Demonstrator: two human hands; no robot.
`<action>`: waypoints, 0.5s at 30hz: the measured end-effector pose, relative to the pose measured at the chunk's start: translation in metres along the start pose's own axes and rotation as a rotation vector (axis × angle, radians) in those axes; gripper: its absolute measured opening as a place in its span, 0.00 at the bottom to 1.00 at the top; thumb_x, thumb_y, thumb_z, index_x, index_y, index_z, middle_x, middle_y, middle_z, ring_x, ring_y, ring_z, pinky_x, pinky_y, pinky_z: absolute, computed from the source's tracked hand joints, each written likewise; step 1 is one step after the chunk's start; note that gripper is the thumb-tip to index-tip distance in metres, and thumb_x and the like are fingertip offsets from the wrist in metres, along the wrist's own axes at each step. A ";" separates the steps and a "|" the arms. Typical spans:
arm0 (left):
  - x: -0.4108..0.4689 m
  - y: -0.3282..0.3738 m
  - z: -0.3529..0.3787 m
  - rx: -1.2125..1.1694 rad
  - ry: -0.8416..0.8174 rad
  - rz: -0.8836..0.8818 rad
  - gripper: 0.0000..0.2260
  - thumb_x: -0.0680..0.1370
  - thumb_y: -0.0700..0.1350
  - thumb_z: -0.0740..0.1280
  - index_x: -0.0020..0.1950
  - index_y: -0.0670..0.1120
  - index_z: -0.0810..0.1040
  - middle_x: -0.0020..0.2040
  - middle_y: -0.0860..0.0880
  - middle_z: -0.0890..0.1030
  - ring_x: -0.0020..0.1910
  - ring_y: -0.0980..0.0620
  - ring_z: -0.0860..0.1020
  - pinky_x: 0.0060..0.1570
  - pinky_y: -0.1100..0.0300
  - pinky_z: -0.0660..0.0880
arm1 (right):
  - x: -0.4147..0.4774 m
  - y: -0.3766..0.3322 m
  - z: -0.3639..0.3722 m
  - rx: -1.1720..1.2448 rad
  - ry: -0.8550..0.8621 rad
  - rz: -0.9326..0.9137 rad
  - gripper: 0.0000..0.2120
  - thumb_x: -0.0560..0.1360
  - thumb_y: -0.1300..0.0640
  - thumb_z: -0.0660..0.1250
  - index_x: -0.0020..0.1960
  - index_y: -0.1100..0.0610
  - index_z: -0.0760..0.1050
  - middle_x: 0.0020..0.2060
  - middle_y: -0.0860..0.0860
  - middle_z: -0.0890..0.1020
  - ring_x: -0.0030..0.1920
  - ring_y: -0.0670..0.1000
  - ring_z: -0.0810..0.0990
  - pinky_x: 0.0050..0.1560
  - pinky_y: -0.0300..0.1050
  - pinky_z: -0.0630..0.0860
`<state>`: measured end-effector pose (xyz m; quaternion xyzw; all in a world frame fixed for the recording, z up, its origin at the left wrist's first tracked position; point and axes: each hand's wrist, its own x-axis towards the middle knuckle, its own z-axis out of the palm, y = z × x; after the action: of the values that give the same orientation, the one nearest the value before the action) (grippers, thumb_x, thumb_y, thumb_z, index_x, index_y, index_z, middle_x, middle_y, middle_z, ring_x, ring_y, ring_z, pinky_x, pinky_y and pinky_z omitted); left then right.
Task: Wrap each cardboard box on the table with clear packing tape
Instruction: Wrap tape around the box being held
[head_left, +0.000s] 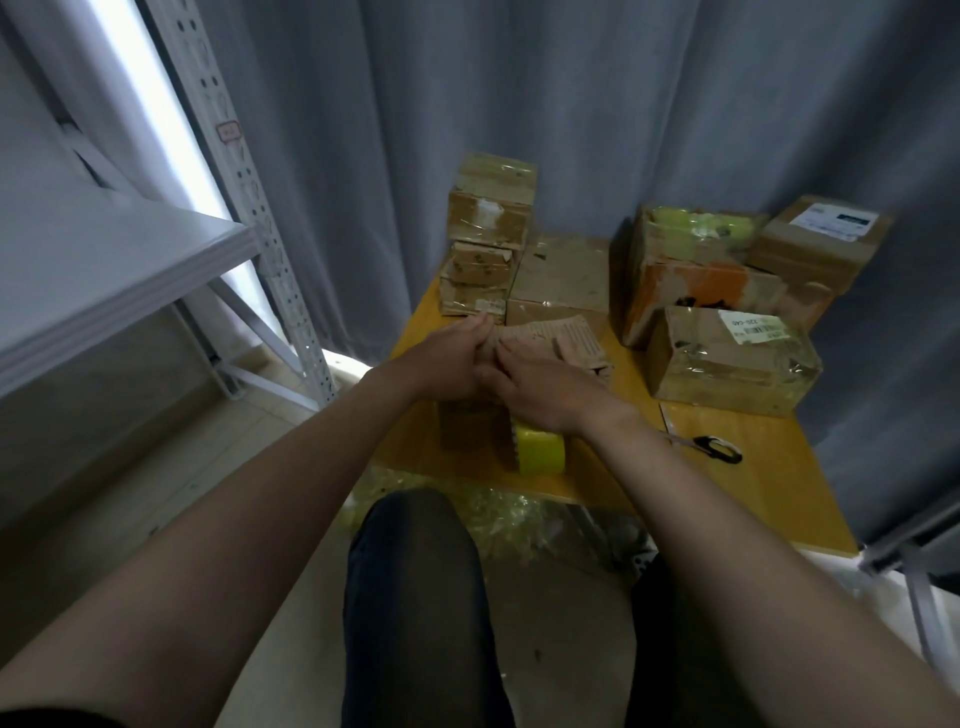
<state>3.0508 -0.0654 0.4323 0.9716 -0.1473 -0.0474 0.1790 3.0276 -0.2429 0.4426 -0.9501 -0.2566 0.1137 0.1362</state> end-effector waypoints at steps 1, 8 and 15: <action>0.001 -0.001 0.001 -0.004 0.001 -0.014 0.45 0.77 0.54 0.74 0.84 0.42 0.50 0.84 0.44 0.51 0.83 0.46 0.51 0.80 0.55 0.52 | -0.009 0.000 0.005 -0.012 0.047 -0.018 0.32 0.85 0.35 0.44 0.83 0.50 0.56 0.83 0.49 0.58 0.83 0.51 0.54 0.81 0.59 0.37; 0.002 -0.001 0.001 -0.068 0.054 -0.052 0.49 0.69 0.53 0.80 0.82 0.42 0.57 0.82 0.45 0.60 0.80 0.47 0.60 0.78 0.53 0.60 | -0.044 0.011 0.032 0.186 0.347 -0.099 0.27 0.85 0.41 0.57 0.81 0.49 0.62 0.81 0.47 0.62 0.83 0.47 0.48 0.82 0.54 0.41; -0.006 0.010 -0.021 -0.293 0.046 -0.129 0.33 0.70 0.50 0.81 0.73 0.47 0.75 0.59 0.55 0.75 0.60 0.55 0.74 0.61 0.58 0.73 | -0.066 0.024 0.048 0.853 0.476 0.260 0.14 0.76 0.37 0.70 0.49 0.47 0.77 0.48 0.46 0.73 0.62 0.52 0.67 0.52 0.45 0.66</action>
<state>3.0454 -0.0652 0.4555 0.9433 -0.0718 -0.0576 0.3188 2.9690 -0.2877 0.4002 -0.8334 -0.0286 0.0047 0.5519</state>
